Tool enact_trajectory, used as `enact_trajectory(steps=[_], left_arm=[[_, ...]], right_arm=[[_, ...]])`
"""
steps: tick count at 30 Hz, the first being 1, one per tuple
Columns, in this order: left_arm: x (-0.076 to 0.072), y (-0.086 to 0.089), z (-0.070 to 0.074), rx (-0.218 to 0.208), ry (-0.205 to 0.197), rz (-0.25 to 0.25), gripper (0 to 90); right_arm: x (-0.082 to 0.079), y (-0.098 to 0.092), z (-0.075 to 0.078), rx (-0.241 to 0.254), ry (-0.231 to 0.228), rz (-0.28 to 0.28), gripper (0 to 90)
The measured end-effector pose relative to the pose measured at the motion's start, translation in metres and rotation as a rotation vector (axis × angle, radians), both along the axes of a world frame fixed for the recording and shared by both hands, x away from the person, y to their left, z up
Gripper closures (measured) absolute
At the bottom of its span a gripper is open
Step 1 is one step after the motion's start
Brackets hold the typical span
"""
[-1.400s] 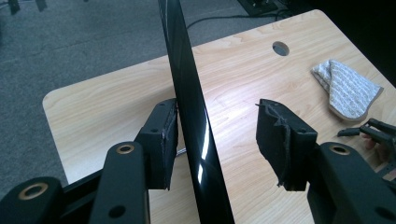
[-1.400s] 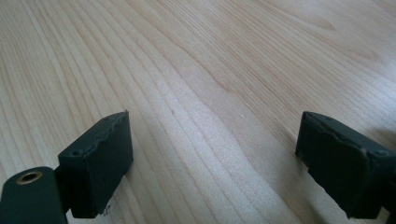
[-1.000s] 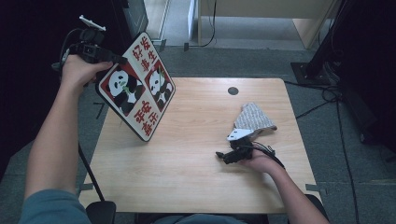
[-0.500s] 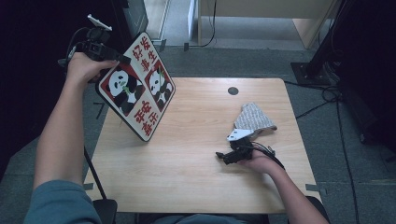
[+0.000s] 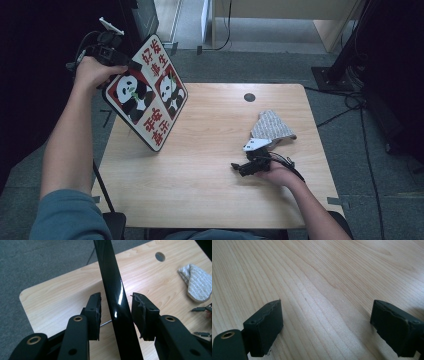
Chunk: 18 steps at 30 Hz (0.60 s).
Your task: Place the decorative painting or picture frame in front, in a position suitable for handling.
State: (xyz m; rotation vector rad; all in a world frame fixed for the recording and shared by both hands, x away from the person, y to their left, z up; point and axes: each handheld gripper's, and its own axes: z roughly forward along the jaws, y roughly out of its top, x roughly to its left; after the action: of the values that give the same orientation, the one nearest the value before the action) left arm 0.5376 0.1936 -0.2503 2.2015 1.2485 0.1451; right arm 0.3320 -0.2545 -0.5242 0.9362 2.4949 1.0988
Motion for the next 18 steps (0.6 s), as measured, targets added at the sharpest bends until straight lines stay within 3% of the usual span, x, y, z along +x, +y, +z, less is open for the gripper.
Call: enact_trajectory(steps=[5,9,18], left_arm=[[0.001,0.002,0.0,-0.02,0.011,-0.001,68.1],[0.001,0.001,0.003,-0.018,-0.015,0.01,69.6],[0.008,-0.009,-0.011,0.026,0.054,-0.017,71.9]], right_arm=[[0.0,0.0,0.0,0.0,0.0,0.0,10.9],[0.0,0.0,0.0,0.0,0.0,0.0,10.9],[0.0,0.0,0.0,0.0,0.0,0.0,10.9]])
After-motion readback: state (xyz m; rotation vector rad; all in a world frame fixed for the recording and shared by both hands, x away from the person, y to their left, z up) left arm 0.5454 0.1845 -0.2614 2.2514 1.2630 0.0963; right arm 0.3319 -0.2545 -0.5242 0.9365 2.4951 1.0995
